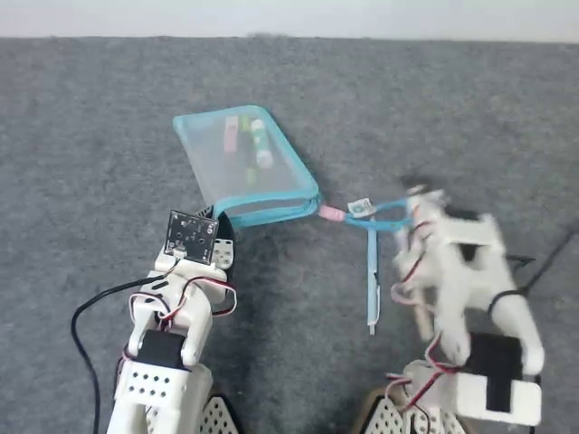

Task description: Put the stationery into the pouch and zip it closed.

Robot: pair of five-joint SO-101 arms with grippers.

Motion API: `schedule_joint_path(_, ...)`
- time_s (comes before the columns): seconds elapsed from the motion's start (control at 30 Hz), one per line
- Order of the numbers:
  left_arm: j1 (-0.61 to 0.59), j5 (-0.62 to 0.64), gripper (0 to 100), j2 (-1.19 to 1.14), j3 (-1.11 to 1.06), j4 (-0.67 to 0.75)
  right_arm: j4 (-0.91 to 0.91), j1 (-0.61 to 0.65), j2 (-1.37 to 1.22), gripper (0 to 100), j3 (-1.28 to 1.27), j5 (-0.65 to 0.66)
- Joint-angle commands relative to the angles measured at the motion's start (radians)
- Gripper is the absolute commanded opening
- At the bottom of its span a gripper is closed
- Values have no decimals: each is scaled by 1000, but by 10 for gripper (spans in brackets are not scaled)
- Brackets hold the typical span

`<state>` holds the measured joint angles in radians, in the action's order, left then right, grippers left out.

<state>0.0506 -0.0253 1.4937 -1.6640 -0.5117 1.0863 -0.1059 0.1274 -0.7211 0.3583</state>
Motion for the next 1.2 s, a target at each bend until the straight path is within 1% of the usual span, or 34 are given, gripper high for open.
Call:
schedule_joint_path(0.0, -3, -5, 12, 18, 15, 11, 96, -102, -8, 8, 244, 18)
schedule_joint_path(0.13, -3, -5, 12, 18, 15, 11, 145, -122, -96, 8, 430, 18)
schedule_joint_path(0.3, -3, -5, 12, 18, 15, 11, 143, -120, -280, 11, 588, 20)
schedule_joint_path(0.33, -3, -5, 12, 18, 15, 11, 143, -119, -312, 21, 603, 34)
schedule_joint_path(0.4, -3, -5, 12, 18, 15, 11, 143, -114, -371, 75, 628, 69)
schedule_joint_path(0.47, -3, -5, 12, 18, 15, 11, 140, -111, -404, 137, 638, 77)
schedule_joint_path(0.53, -2, -5, 12, 18, 15, 12, 140, -110, -412, 170, 640, 77)
schedule_joint_path(0.67, -2, -5, 12, 18, 15, 12, 147, -116, -363, 151, 621, 80)
schedule_joint_path(0.8, -2, -6, 12, 18, 18, 14, 133, -94, -295, 148, 512, 106)
schedule_joint_path(0.9, -2, -6, 12, 18, 18, 14, 51, -85, -268, 148, 405, 115)
schedule_joint_path(1.03, -2, -6, 12, 18, 16, 11, -44, -116, -263, 146, 299, 117)
schedule_joint_path(1.1, -2, -6, 12, 18, 16, 11, -71, -134, -263, 117, 262, 118)
schedule_joint_path(1.17, -2, -6, 12, 18, 16, 11, -85, -153, -263, 59, 244, 118)
